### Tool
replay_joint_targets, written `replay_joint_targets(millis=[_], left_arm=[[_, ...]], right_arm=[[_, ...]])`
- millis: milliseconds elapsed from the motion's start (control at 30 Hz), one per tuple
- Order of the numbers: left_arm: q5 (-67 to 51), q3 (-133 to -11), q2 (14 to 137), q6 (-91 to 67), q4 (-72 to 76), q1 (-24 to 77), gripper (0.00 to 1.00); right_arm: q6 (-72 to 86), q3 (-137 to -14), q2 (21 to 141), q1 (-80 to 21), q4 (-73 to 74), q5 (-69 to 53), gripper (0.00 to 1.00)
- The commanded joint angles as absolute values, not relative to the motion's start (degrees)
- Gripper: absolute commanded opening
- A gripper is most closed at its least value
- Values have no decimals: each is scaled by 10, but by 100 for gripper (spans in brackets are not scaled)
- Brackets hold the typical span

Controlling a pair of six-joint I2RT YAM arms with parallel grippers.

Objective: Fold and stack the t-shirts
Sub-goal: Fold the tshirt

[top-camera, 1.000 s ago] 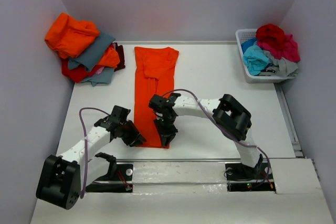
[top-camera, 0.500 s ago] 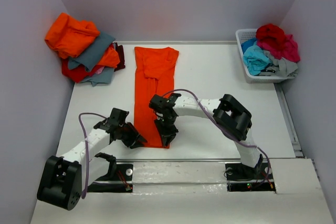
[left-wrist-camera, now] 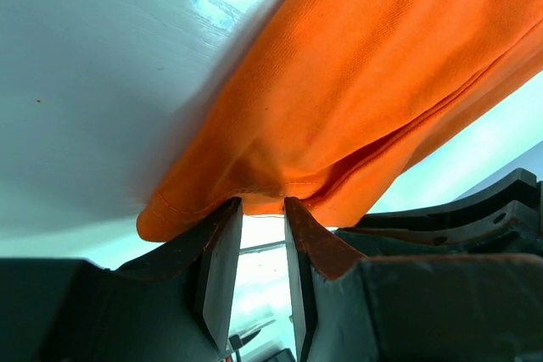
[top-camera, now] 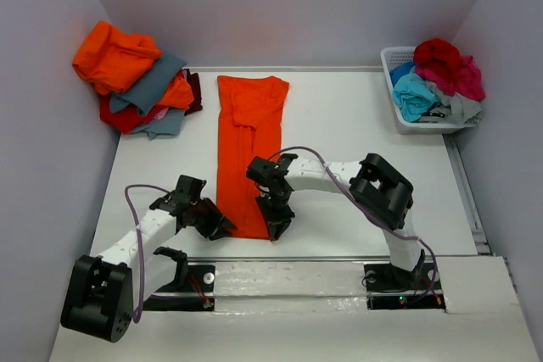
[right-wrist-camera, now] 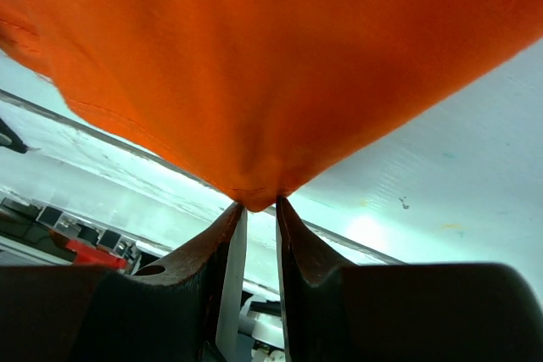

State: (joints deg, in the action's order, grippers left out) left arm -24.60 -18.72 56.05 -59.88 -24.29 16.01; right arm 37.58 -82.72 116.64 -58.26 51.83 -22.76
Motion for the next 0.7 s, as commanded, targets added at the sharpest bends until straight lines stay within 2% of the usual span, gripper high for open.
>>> replay_joint_targets(millis=[0,267,433,533,567,667], left_arm=[[-246,-181,555,-597,-259,156,39],[-251,-177,553,-595,-258,150,39],[-252,-176,553,-592,-258,150,39],[-252,-175,554,-591,-258,150,39],[-252,-175,554,-591,-258,150,39],[-253,-175,554,-591,-258,150,39]], right_arm=[[382,-817,1134,-591,519,-214,26],[386,-812,1132,-591,519,-204,26],[381,-850,1129,-591,542,-190,32],[381,-883,1125,-591,562,-171,49],[381,-890,1126,-591,568,-168,58],[377,-912,1137,-591,570,-169,63]])
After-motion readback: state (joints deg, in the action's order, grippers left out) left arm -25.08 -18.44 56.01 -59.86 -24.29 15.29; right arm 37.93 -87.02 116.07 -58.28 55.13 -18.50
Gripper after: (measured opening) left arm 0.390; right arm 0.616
